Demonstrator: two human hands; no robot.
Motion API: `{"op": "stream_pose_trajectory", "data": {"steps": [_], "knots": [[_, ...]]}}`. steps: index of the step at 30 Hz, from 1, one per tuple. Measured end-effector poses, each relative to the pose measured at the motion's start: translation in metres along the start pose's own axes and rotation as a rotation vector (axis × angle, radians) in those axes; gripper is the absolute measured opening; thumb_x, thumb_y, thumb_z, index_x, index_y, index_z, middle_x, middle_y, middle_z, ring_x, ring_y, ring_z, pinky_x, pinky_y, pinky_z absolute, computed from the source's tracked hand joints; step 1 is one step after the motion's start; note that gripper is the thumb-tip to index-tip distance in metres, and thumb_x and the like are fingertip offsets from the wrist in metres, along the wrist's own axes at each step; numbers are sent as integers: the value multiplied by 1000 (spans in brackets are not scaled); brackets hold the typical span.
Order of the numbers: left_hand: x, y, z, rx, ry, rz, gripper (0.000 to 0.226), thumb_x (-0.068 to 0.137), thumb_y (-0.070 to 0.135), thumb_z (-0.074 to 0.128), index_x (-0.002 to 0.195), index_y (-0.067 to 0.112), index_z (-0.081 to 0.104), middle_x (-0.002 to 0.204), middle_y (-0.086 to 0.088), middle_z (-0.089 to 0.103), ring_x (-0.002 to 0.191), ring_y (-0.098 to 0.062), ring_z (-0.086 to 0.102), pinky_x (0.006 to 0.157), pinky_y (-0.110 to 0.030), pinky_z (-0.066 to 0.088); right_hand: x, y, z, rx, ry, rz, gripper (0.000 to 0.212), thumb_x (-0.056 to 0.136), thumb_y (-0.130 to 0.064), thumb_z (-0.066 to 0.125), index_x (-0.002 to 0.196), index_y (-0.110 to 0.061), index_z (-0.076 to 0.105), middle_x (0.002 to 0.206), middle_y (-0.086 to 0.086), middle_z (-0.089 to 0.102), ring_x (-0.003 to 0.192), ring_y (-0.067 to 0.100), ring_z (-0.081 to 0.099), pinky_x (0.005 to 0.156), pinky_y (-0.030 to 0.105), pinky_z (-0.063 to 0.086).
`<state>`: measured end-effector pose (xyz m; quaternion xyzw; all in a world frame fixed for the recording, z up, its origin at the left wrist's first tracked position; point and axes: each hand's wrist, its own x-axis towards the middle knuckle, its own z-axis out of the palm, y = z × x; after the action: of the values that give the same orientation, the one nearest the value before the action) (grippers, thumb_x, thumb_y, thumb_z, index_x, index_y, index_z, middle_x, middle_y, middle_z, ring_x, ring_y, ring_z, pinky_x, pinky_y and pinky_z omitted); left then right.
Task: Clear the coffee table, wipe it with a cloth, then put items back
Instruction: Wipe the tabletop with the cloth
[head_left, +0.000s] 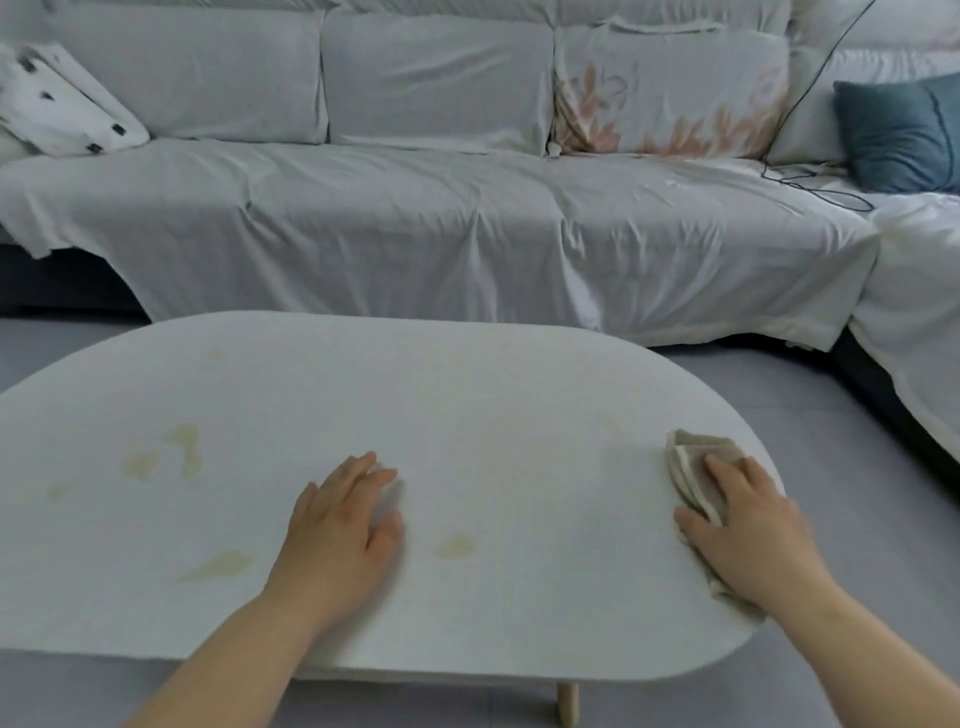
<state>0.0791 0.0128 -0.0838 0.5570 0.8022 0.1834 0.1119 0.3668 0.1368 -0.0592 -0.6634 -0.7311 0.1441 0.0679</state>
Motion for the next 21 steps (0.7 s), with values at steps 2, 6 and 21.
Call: {"op": "stream_pose_trajectory", "data": {"steps": [2,6,21], "knots": [[10,4,-6,9,5,5,44,92,27,34,135,25,27,153,5,15,141,-11,8,112,-28,0,0,-15,1,51,-37,-62,66,83,-44,52,139,-22,24,151,6,17,132,30,29,106,34,27],[26,10,-3,33,20,-8,44,92,27,34,135,21,29,152,1,19,140,-13,14,112,-28,4,1,-59,21,64,-107,-320,70,80,-46,54,139,-25,23,154,2,7,136,23,21,109,28,23],[36,-2,17,72,70,-62,49,91,37,22,139,30,15,155,8,4,141,-7,-4,113,-30,-7,107,-72,20,31,198,133,42,85,-2,37,126,-5,41,139,18,36,118,39,43,97,39,37]]}}
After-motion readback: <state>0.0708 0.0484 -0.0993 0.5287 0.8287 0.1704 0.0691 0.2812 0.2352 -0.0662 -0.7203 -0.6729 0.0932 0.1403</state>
